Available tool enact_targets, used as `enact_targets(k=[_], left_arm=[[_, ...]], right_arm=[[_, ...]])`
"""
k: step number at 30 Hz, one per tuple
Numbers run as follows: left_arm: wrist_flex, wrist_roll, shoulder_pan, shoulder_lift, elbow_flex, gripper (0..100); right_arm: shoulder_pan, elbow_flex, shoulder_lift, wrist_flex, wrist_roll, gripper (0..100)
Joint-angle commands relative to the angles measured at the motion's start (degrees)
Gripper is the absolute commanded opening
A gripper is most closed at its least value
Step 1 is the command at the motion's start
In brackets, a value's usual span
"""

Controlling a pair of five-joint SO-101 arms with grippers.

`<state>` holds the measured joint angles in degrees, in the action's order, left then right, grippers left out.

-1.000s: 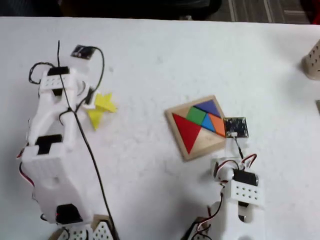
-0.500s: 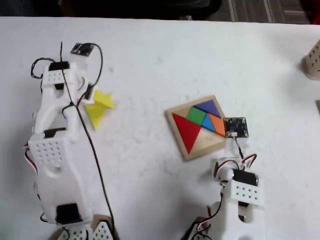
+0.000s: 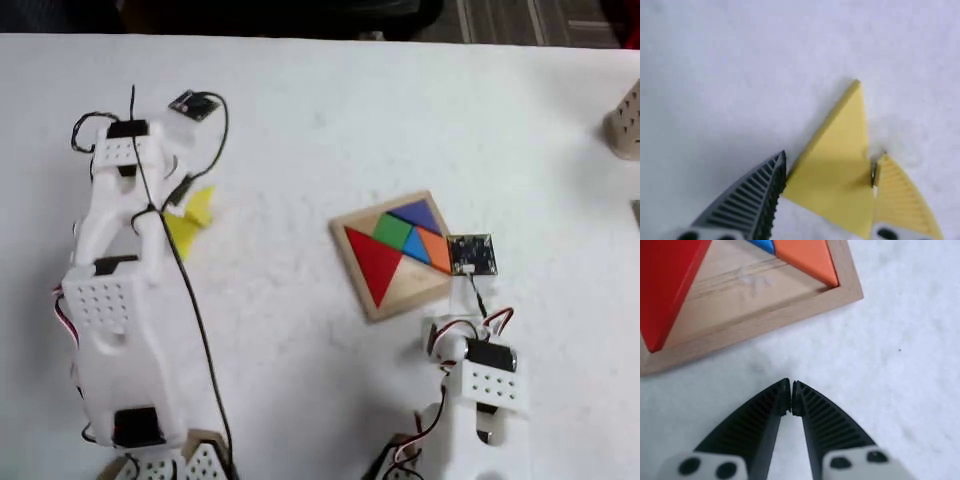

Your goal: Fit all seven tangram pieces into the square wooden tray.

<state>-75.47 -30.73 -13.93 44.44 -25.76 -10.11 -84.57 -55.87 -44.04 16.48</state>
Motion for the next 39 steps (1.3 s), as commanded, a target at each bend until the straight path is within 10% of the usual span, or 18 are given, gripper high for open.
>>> enact_targets(k=[1, 8, 23, 39], left_arm=[[-1.32, -1.05, 1.36, -0.4, -1.41, 30], [-5.45, 0.26, 0.66, -1.01, -1.67, 31], [-20.31, 25.85, 1.45, -0.75, -0.79, 30], [-0.53, 26.9, 7.52, -23.96, 35.87, 41]], right_arm=[[0.04, 0.18, -1.1, 1.01, 0.53, 2.1], [0.04, 0.18, -1.1, 1.01, 0.53, 2.1], [0.04, 0.18, -1.19, 1.01, 0.53, 2.1], [0.04, 0.18, -1.19, 1.01, 0.53, 2.1]])
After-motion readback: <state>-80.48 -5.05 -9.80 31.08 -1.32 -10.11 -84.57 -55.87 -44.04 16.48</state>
